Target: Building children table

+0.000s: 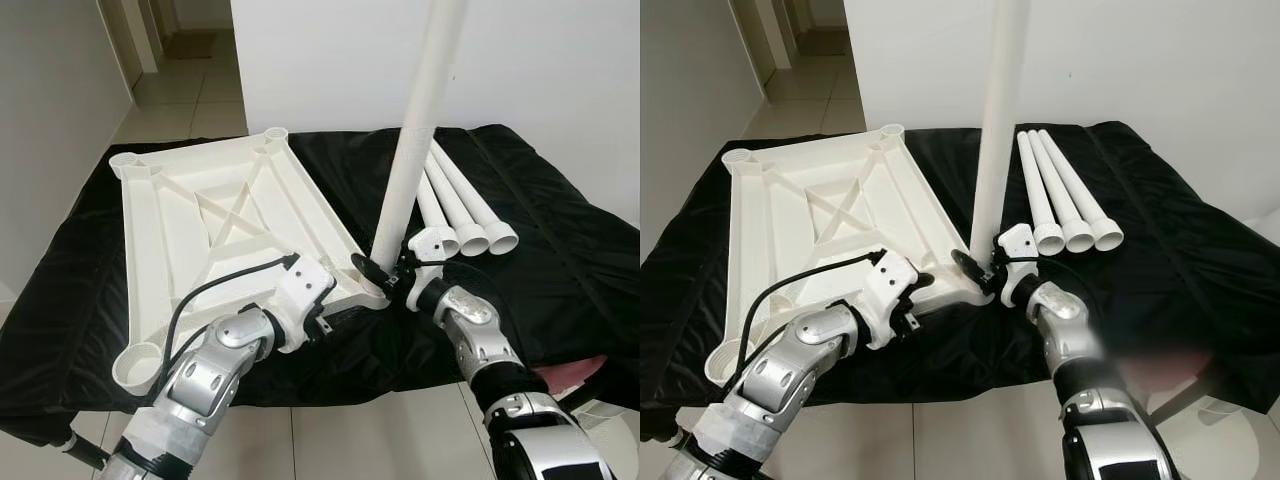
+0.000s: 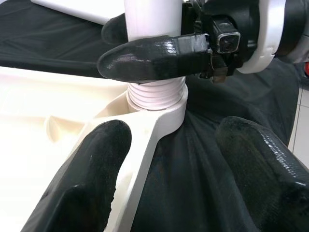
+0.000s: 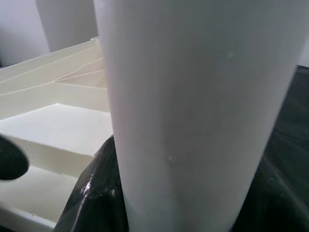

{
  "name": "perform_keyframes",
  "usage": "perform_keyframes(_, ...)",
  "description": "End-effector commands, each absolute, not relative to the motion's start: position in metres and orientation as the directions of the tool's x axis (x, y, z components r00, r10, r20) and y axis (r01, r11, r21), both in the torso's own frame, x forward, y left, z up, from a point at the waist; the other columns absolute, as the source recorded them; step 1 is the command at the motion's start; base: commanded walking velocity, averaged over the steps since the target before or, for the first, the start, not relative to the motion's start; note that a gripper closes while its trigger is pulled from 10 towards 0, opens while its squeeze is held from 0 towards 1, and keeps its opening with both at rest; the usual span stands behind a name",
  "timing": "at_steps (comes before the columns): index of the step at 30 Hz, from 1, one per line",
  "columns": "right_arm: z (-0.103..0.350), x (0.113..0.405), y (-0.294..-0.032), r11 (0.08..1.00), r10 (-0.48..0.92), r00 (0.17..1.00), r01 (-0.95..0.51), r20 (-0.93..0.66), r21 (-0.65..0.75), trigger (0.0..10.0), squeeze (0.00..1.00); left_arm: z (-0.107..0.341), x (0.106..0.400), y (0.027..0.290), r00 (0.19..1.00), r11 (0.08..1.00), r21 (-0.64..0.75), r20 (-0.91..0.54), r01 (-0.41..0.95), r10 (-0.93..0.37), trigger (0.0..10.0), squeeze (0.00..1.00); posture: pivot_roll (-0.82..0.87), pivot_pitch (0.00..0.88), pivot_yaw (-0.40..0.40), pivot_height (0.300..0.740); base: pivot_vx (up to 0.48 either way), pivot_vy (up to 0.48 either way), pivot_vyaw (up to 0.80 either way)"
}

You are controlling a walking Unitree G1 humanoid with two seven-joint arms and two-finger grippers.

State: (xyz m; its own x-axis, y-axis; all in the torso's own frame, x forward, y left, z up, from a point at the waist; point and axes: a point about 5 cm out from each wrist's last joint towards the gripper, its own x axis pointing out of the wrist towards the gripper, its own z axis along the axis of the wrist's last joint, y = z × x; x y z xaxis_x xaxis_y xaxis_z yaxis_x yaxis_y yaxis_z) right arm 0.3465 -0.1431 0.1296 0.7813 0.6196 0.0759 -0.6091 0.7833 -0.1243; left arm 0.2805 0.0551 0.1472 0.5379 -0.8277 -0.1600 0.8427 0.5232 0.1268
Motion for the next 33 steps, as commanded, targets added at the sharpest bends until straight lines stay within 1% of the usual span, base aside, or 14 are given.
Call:
perform_keyframes(1,0.118,0.343,-0.144,0.807,0.587,0.809,-0.581,0.031,-0.104,10.0,0.0,0.146,0.281,0.059,0.541,0.523,0.138,-0.166,0.841,-0.825,10.0,0.0,-0.07,0.0,0.023,0.74,0.0,0.0,0.0)
perform_keyframes(2,0.118,0.343,-0.144,0.807,0.587,0.809,-0.581,0.031,-0.104,10.0,0.0,0.146,0.281,0.059,0.541,0.523,0.138,-0.166,0.841,-0.825,10.0,0.0,-0.07,0.0,0.023,0.74,0.0,0.0,0.0)
perform_keyframes(3,0.117,0.343,-0.144,0.846,0.531,0.846,-0.526,0.047,-0.086,10.0,0.0,0.146,0.282,0.061,0.544,0.527,0.137,-0.169,0.839,-0.822,10.0,0.0,-0.06,0.0,0.017,0.74,0.0,0.0,0.0)
perform_keyframes(5,0.117,0.343,-0.144,0.887,0.46,0.886,-0.456,0.056,-0.075,10.0,0.0,0.146,0.282,0.062,0.557,0.54,0.135,-0.168,0.831,-0.814,10.0,0.0,-0.06,0.0,0.015,0.74,0.0,0.0,0.0)
perform_keyframes(6,0.117,0.343,-0.144,0.887,0.46,0.886,-0.456,0.056,-0.075,10.0,0.0,0.146,0.282,0.062,0.557,0.54,0.135,-0.168,0.831,-0.814,10.0,0.0,-0.06,0.0,0.015,0.74,0.0,0.0,0.0)
perform_keyframes(8,0.113,0.34,-0.141,0.936,0.348,0.937,-0.345,0.037,-0.062,10.0,0.0,0.145,0.281,0.065,0.569,0.553,0.134,-0.168,0.822,-0.805,10.0,0.0,-0.05,0.0,0.001,0.74,0.0,0.0,0.0)
perform_keyframes(13,0.109,0.338,-0.136,0.964,0.264,0.964,-0.263,0.015,-0.032,10.0,0.0,0.144,0.28,0.067,0.58,0.565,0.133,-0.168,0.814,-0.797,10.0,0.0,-0.05,0.0,0.001,0.74,0.0,0.0,0.0)
perform_keyframes(15,0.107,0.333,-0.125,0.991,0.137,0.991,-0.137,0.004,0.012,10.0,0.0,0.144,0.28,0.07,0.606,0.592,0.129,-0.162,0.796,-0.779,10.0,0.0,-0.03,0.0,-0.015,0.74,0.0,0.0,0.0)
perform_keyframes(18,0.104,0.329,-0.109,0.997,0.045,0.999,-0.044,-0.021,0.059,10.0,0.0,0.143,0.281,0.072,0.628,0.617,0.119,-0.156,0.778,-0.762,10.0,0.0,-0.02,0.0,-0.023,0.74,0.0,0.0,0.0)
perform_keyframes(19,0.103,0.328,-0.105,0.997,0.027,0.999,-0.025,-0.025,0.073,10.0,0.0,0.143,0.281,0.072,0.633,0.621,0.119,-0.155,0.775,-0.759,10.0,0.0,-0.02,0.0,-0.023,0.74,0.0,0.0,0.0)
perform_keyframes(22,0.107,0.326,-0.095,0.993,0.041,0.999,-0.041,-0.002,0.107,10.0,0.0,0.144,0.281,0.072,0.637,0.626,0.119,-0.152,0.771,-0.756,10.0,0.0,-0.02,0.0,-0.019,0.74,0.0,0.0,0.0)
perform_keyframes(29,0.114,0.324,-0.1,0.988,0.061,0.998,-0.065,0.035,0.138,10.0,0.0,0.144,0.28,0.072,0.631,0.619,0.123,-0.153,0.776,-0.761,10.0,0.0,-0.02,0.0,-0.01,0.74,0.0,0.0,0.0)
perform_keyframes(30,0.114,0.324,-0.101,0.988,0.058,0.997,-0.063,0.041,0.138,10.0,1.0,0.145,0.28,0.072,0.631,0.619,0.124,-0.153,0.776,-0.761,10.0,0.0,-0.02,0.0,-0.01,0.74,0.0,0.0,0.0)
perform_keyframes(33,0.116,0.322,-0.102,0.99,0.046,0.998,-0.051,0.042,0.135,10.0,1.0,0.145,0.281,0.073,0.632,0.619,0.126,-0.153,0.775,-0.76,10.0,0.0,-0.02,0.0,-0.005,0.74,0.0,0.0,0.0)
